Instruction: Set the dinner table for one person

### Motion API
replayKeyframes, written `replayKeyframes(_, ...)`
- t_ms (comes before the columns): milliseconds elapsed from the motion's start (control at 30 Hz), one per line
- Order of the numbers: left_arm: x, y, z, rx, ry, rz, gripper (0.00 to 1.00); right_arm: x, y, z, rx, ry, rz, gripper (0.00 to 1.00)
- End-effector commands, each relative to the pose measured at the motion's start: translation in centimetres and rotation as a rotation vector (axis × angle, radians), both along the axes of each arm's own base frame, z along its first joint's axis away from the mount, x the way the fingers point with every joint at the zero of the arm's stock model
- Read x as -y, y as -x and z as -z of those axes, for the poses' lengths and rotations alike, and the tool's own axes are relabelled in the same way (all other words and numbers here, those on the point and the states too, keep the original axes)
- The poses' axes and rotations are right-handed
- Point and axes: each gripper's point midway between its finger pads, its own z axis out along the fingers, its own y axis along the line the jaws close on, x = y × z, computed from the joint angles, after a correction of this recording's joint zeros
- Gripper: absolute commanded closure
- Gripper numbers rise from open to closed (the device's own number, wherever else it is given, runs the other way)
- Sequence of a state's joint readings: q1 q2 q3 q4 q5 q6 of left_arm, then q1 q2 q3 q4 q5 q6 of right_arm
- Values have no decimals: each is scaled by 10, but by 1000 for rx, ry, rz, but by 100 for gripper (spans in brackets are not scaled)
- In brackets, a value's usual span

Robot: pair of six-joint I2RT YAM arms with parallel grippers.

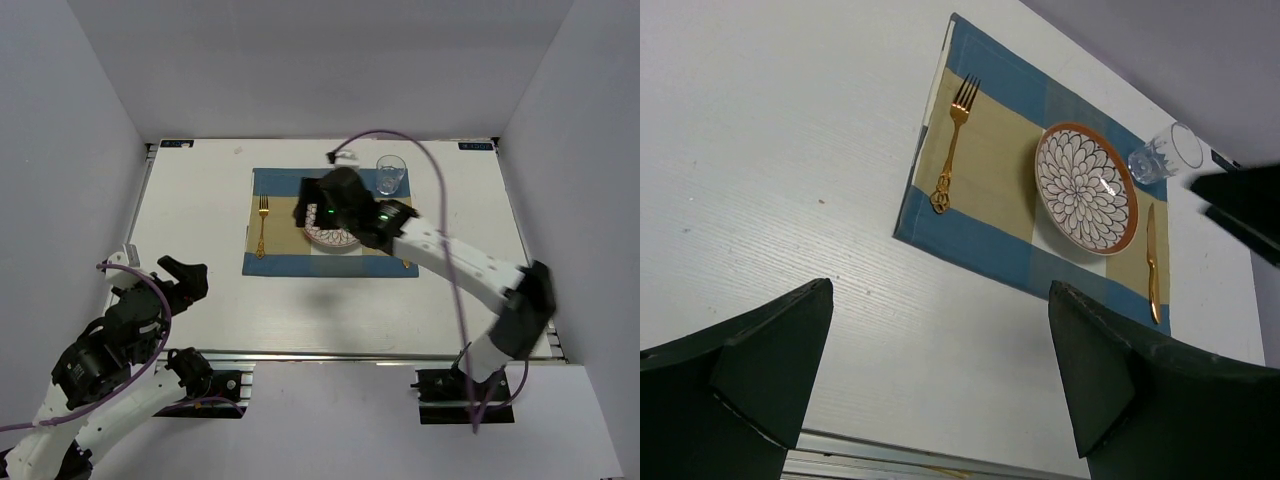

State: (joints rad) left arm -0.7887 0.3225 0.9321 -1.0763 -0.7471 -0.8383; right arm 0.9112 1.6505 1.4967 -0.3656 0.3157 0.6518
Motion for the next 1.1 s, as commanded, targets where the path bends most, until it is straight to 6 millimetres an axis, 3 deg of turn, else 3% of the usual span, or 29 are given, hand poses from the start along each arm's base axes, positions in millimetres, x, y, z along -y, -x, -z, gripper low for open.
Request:
replayKeyframes(0,-4,-2,-5,-11,-2,-39,2,83,11,-8,157,207,93,11)
replayKeyframes(33,-4,-3,-5,-20,-8,-44,2,116,28,-8,159,240,115,11)
replayKeyframes(67,-2,-4,-4,-31,-21,-44,2,140,32,-9,176,281,169,11)
replayKeyframes(100,1,-8,0,-60,-51,-47,2,162,45,-26,212,257,200,11)
replayKeyframes(133,3,-10,0,-74,-68,-47,2,189,57,-14,190,327,228,11)
replayKeyframes(367,28,-26,18,-261,-270,13,2,295,124,-35,199,328,339,11)
replayKeyframes(567,33,-29,29,-342,-347,21,2,336,156,-39,175,322,369,11)
replayKeyframes(767,32,-24,35,-354,-318,26,2,351,167,-57,222,243,373,11)
replayKeyframes(1067,31,-20,37,-358,-296,28,2,349,165,-55,223,254,370,11)
